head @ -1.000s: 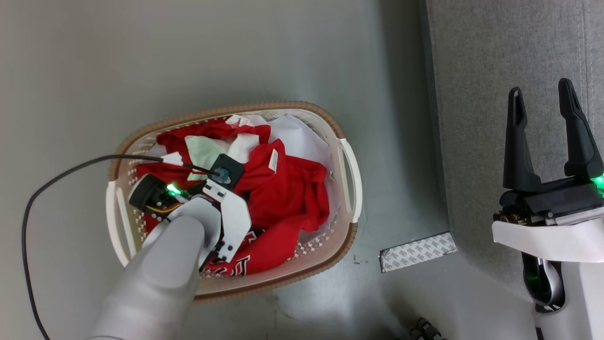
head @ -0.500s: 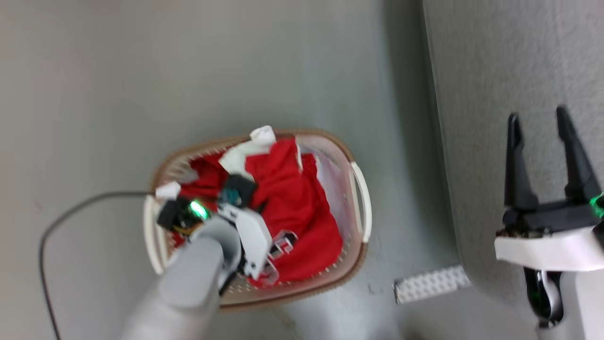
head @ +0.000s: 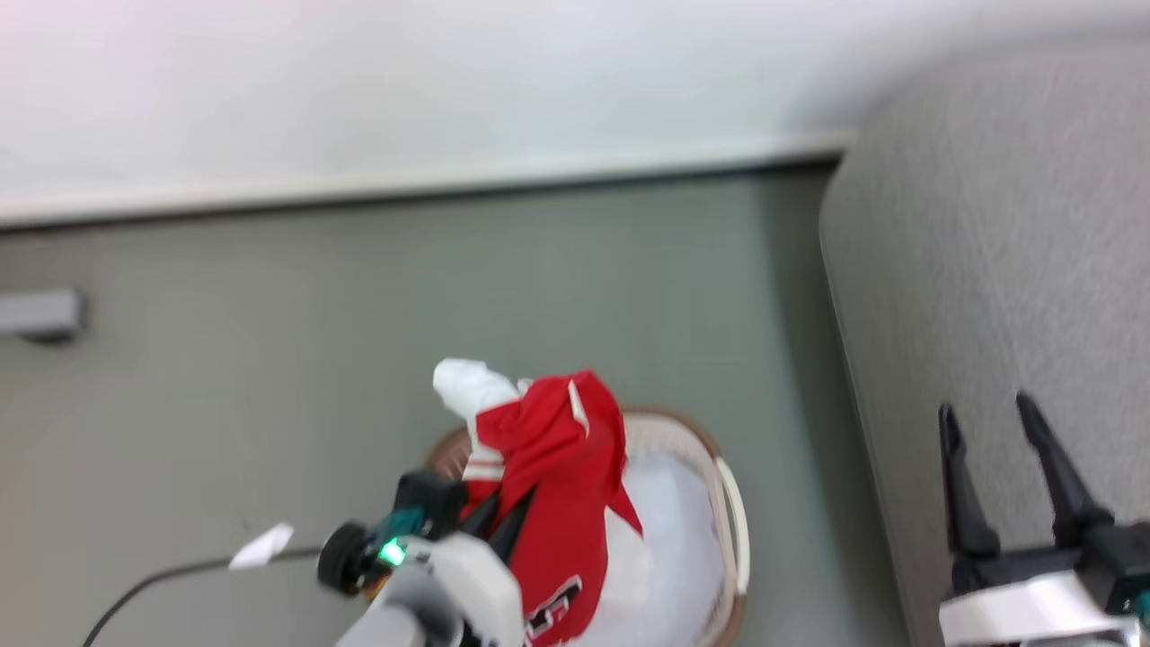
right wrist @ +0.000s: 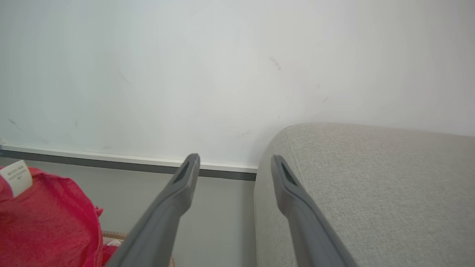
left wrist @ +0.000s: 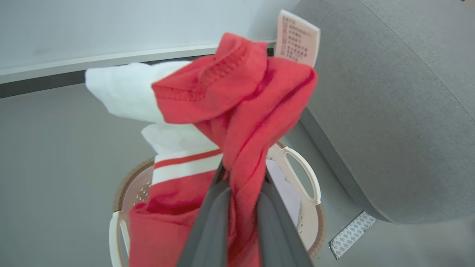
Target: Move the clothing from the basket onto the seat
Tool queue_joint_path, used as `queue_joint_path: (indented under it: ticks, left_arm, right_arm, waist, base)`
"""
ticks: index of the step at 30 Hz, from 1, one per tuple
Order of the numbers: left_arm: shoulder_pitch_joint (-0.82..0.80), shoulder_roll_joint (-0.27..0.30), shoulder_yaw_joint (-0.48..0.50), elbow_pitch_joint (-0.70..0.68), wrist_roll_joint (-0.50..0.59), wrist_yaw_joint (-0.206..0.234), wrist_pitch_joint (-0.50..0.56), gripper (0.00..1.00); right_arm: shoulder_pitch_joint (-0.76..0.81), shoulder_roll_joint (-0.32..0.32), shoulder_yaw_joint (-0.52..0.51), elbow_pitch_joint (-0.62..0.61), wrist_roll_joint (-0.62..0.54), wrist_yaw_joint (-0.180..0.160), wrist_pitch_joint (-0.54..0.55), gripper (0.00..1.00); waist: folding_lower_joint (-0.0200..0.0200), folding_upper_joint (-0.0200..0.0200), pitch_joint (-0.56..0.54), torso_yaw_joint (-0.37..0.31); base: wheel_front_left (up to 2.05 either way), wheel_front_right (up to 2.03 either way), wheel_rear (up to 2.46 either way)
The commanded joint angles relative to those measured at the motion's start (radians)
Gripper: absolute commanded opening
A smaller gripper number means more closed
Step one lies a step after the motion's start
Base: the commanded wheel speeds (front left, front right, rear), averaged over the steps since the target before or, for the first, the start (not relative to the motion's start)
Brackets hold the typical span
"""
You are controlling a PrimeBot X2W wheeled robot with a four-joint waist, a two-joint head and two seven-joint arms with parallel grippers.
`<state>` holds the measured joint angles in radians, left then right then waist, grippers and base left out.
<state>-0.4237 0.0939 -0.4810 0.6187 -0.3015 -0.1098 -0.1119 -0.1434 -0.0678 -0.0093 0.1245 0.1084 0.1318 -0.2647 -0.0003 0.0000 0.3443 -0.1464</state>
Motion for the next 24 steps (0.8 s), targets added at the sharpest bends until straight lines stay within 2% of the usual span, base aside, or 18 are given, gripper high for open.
queue_joint_path:
  ticks: [1,10,14,19,24]
  left_arm:
    - [0.055,0.023,0.008,-0.053,-0.011,0.016,0.010,0.00]
    - [0.295,0.113,0.064,-0.422,-0.065,0.116,0.099,0.00]
    - [0.356,0.148,0.092,-0.552,-0.072,0.151,0.137,0.00]
    - [0.383,0.177,0.112,-0.664,-0.081,0.178,0.181,0.00]
    - [0.375,0.190,0.105,-0.753,-0.095,0.165,0.217,0.00]
  right_arm:
    - [0.033,-0.010,0.000,0.009,-0.001,-0.002,0.000,1.00]
    - [0.154,-0.032,0.011,0.041,0.008,-0.002,0.000,1.00]
    - [0.186,-0.050,0.019,0.036,0.019,-0.002,0.000,1.00]
    - [0.190,-0.071,0.066,0.023,0.035,-0.002,0.001,1.00]
    - [0.154,-0.108,0.223,0.020,0.087,-0.002,0.000,1.00]
  waist:
    - [0.0003,0.0000,-0.150,0.057]
    - [0.0003,0.0000,-0.336,0.055]
    - [0.0003,0.0000,-0.371,0.052]
    - [0.0003,0.0000,-0.384,0.050]
    - [0.0003,0.0000,-0.385,0.048]
  base:
    - [0.00,0.00,0.00]
    - [0.00,0.00,0.00]
    - [0.00,0.00,0.00]
    - [0.00,0.00,0.00]
    - [0.00,0.00,0.00]
